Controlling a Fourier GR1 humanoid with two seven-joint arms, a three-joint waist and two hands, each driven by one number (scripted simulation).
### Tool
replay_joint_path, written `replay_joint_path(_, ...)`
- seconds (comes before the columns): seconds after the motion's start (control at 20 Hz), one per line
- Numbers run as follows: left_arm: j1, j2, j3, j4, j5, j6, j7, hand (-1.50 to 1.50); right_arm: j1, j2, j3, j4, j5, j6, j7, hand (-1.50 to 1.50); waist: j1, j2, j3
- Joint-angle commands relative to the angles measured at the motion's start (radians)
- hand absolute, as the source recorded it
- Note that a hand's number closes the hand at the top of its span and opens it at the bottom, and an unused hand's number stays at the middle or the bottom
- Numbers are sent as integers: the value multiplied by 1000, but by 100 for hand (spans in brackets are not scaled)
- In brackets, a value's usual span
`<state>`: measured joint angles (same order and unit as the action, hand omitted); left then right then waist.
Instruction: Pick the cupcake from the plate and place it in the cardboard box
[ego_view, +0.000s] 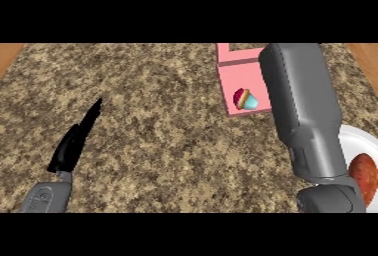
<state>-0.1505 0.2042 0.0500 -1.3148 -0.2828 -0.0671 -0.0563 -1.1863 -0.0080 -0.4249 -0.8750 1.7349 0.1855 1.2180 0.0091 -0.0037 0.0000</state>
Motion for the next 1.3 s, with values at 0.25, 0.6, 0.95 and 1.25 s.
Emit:
replay_joint_path(0.25, -18, -14, -9, -1, -7, 2, 17, 0, 196, 8, 25, -100, -220, -220, 42, -150, -1, 2, 0)
replay_joint_path(0.6, -46, -6, -1, 1, 8, -19, 30, 0, 206, 8, 41, -251, -175, -573, -100, -150, 6, 11, 1)
replay_joint_path(0.95, 4, -7, -1, -23, -1, -3, 8, 0, 294, 8, 24, -384, -257, -782, -70, -150, 1, 3, 0)
replay_joint_path(1.25, 26, -12, -8, -46, -13, 6, 23, 0, 527, 8, 123, -577, -241, -961, -90, -150, -7, -2, 0)
